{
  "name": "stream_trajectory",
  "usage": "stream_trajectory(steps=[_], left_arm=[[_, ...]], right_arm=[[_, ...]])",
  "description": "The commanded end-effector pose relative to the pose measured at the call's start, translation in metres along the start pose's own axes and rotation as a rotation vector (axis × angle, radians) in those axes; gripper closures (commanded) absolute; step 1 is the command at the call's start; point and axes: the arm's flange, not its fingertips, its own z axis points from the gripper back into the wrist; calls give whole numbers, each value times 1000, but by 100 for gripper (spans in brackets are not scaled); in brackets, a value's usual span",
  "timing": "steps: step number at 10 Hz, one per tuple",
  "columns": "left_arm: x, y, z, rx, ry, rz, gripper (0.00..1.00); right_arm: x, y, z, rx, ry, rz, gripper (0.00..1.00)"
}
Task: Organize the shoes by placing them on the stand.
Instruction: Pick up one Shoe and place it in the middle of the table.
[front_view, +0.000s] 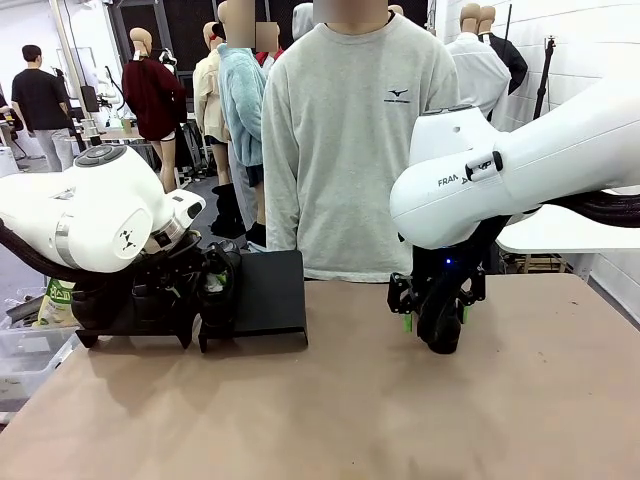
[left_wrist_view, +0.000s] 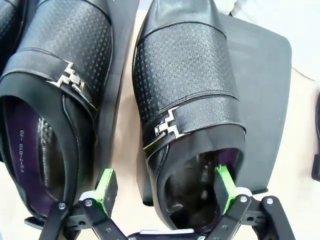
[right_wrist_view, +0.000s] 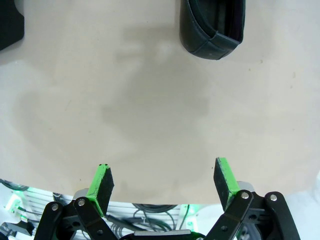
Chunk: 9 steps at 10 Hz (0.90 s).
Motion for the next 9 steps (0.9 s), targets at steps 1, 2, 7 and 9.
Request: stream_trajectory(steps=[1, 2, 7, 9], left_arm=[[-21, -23, 27, 7, -58, -96, 0], [-43, -39, 46, -25, -70, -156, 0], [-128, -100, 98, -124, -7, -470, 0], [-152, -113, 87, -168, 457, -426, 0]], right_arm=[[0, 0, 2, -5, 8, -9, 0], [0, 0, 2, -5, 8, -9, 0], [0, 0, 2, -5, 8, -9, 0], [0, 0, 2, -5, 8, -9, 0]])
